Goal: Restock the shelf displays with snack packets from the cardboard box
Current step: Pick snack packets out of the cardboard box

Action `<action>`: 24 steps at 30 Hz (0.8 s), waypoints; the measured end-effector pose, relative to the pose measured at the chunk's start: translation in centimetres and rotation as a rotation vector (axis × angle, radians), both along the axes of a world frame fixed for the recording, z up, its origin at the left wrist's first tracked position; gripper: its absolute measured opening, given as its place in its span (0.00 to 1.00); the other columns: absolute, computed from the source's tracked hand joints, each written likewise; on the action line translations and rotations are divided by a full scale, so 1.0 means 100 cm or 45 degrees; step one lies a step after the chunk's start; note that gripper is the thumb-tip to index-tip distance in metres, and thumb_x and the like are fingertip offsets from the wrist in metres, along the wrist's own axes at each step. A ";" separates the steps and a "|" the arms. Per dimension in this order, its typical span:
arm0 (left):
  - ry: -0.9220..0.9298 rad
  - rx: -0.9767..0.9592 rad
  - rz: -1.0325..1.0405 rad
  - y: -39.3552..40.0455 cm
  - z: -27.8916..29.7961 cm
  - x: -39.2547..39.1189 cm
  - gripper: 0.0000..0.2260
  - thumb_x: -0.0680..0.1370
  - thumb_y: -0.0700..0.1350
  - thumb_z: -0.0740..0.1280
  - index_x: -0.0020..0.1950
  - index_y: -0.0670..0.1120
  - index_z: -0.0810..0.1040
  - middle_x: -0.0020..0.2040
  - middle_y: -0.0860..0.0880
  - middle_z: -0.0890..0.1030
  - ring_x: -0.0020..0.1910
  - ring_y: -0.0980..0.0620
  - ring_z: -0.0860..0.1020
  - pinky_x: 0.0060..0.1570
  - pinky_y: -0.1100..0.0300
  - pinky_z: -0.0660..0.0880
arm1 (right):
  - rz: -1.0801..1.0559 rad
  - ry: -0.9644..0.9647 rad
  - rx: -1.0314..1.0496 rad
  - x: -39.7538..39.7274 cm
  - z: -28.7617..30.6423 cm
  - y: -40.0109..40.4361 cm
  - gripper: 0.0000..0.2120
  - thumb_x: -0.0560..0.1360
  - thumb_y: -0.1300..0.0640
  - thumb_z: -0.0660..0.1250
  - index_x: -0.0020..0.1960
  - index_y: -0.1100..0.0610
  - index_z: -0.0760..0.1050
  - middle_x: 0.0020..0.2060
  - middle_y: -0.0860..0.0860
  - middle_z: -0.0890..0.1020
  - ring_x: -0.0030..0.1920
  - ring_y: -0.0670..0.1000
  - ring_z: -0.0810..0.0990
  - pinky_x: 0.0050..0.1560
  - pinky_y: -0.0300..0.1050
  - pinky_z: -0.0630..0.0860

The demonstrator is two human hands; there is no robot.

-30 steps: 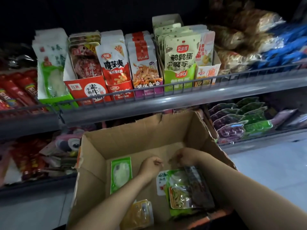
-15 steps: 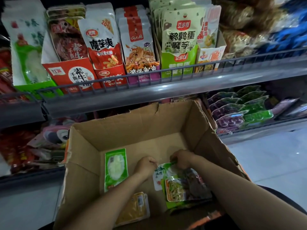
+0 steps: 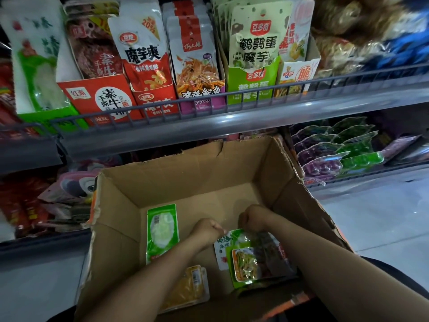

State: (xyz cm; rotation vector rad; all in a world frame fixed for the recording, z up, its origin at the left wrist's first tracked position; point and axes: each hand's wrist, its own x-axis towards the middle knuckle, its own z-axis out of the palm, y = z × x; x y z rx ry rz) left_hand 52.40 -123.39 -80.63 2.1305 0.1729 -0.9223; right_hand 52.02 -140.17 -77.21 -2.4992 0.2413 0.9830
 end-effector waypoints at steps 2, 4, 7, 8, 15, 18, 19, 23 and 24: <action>0.033 -0.064 0.069 0.001 0.008 0.002 0.07 0.74 0.46 0.71 0.39 0.45 0.77 0.44 0.46 0.80 0.46 0.50 0.76 0.48 0.61 0.72 | -0.034 -0.032 0.020 0.002 0.004 0.000 0.14 0.74 0.60 0.66 0.59 0.59 0.78 0.57 0.56 0.80 0.59 0.55 0.78 0.52 0.40 0.71; 0.036 -0.130 0.186 0.004 0.017 0.006 0.08 0.75 0.48 0.71 0.44 0.44 0.77 0.46 0.45 0.80 0.46 0.49 0.76 0.46 0.62 0.69 | -0.064 -0.066 0.058 0.006 0.009 -0.002 0.13 0.74 0.61 0.65 0.58 0.59 0.79 0.56 0.56 0.80 0.56 0.54 0.79 0.49 0.39 0.70; 0.010 -0.216 0.354 0.011 0.036 0.013 0.12 0.74 0.50 0.71 0.49 0.43 0.78 0.51 0.44 0.81 0.50 0.48 0.77 0.49 0.61 0.70 | -0.127 -0.189 0.158 0.012 0.019 0.002 0.07 0.74 0.63 0.63 0.47 0.59 0.80 0.52 0.56 0.82 0.48 0.52 0.78 0.50 0.40 0.73; -0.017 -0.243 0.404 0.013 0.044 0.016 0.13 0.73 0.50 0.72 0.50 0.43 0.78 0.50 0.45 0.81 0.50 0.48 0.77 0.50 0.60 0.71 | -0.162 -0.252 0.198 0.014 0.022 0.004 0.07 0.74 0.64 0.62 0.42 0.60 0.79 0.50 0.57 0.83 0.48 0.53 0.78 0.53 0.42 0.74; -0.244 -0.435 0.596 0.023 0.106 0.025 0.09 0.72 0.48 0.74 0.43 0.43 0.80 0.36 0.46 0.82 0.30 0.53 0.79 0.30 0.67 0.75 | -0.314 -0.413 0.512 0.020 0.063 0.016 0.16 0.75 0.67 0.60 0.32 0.52 0.73 0.33 0.43 0.77 0.38 0.42 0.75 0.41 0.34 0.70; -0.348 -0.467 0.638 0.030 0.129 0.025 0.09 0.71 0.48 0.74 0.42 0.43 0.80 0.37 0.46 0.83 0.31 0.54 0.78 0.31 0.65 0.73 | -0.444 -0.491 0.645 0.019 0.081 0.017 0.15 0.76 0.67 0.63 0.33 0.53 0.73 0.31 0.44 0.76 0.34 0.40 0.73 0.35 0.29 0.70; -0.356 -0.467 0.642 0.033 0.134 0.025 0.08 0.71 0.49 0.74 0.42 0.45 0.80 0.36 0.48 0.82 0.29 0.56 0.77 0.28 0.67 0.70 | -0.502 -0.527 0.699 0.018 0.085 0.018 0.15 0.75 0.67 0.64 0.33 0.53 0.74 0.31 0.45 0.76 0.34 0.41 0.73 0.36 0.30 0.70; -0.209 -0.585 0.711 0.039 0.158 0.018 0.06 0.74 0.48 0.71 0.43 0.48 0.77 0.38 0.51 0.82 0.26 0.60 0.79 0.21 0.69 0.61 | -0.743 -0.629 0.963 0.013 0.107 0.018 0.14 0.76 0.68 0.64 0.34 0.56 0.75 0.23 0.43 0.76 0.26 0.39 0.73 0.29 0.30 0.68; -0.157 -0.638 0.729 0.040 0.165 0.015 0.06 0.75 0.48 0.70 0.44 0.47 0.77 0.39 0.51 0.82 0.27 0.60 0.79 0.20 0.70 0.62 | -0.771 -0.640 1.012 0.010 0.112 0.018 0.13 0.76 0.67 0.64 0.34 0.56 0.75 0.21 0.43 0.75 0.24 0.39 0.71 0.28 0.31 0.68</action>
